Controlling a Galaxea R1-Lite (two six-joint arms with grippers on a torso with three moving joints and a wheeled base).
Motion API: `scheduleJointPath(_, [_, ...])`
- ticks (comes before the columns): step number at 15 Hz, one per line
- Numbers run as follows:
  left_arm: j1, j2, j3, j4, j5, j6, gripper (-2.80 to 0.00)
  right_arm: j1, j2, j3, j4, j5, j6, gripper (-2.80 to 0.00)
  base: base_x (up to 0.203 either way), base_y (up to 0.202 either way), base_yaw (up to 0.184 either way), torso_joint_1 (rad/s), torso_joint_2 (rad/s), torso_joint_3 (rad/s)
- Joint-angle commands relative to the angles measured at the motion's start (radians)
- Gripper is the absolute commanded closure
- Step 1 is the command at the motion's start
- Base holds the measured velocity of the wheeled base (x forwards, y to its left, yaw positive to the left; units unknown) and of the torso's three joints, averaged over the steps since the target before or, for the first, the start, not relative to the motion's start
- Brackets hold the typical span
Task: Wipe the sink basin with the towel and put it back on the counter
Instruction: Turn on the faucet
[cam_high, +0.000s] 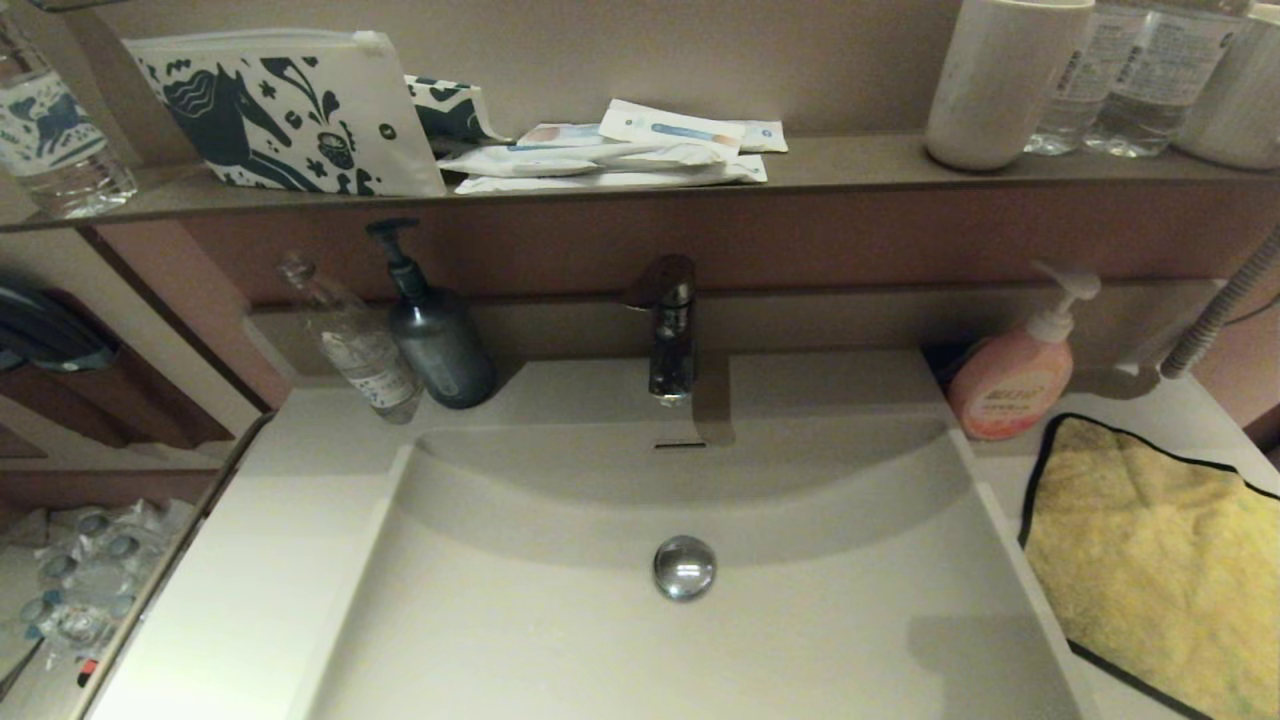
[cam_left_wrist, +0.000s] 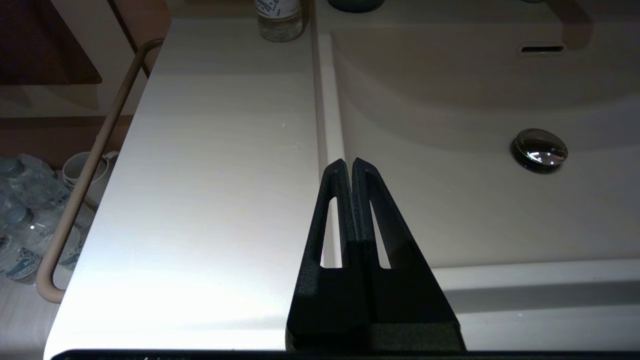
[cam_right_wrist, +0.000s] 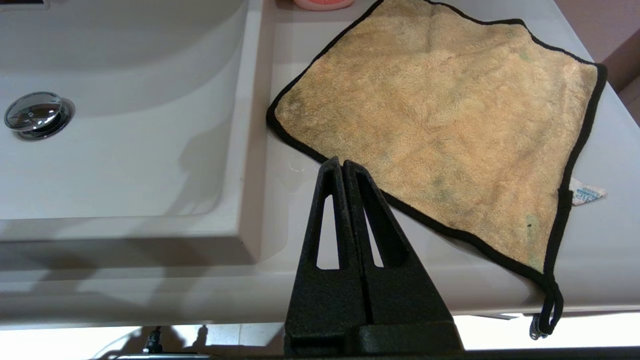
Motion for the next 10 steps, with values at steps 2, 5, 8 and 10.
scheduleJointPath(2, [0.0,0.0,0.0,0.0,-0.001,0.0,0.0,0.0,0.0,0.0,0.0,0.0,0.0,0.0,0.0,0.0,0.0,0.0,0.0,0.0])
scheduleJointPath(5, [0.0,0.0,0.0,0.0,0.0,0.0,0.0,0.0,0.0,0.0,0.0,0.0,0.0,0.0,0.0,0.0,0.0,0.0,0.0,0.0])
scheduleJointPath(8, [0.0,0.0,0.0,0.0,0.0,0.0,0.0,0.0,0.0,0.0,0.0,0.0,0.0,0.0,0.0,0.0,0.0,0.0,0.0,0.0])
scheduleJointPath(10, [0.0,0.0,0.0,0.0,0.0,0.0,0.0,0.0,0.0,0.0,0.0,0.0,0.0,0.0,0.0,0.0,0.0,0.0,0.0,0.0])
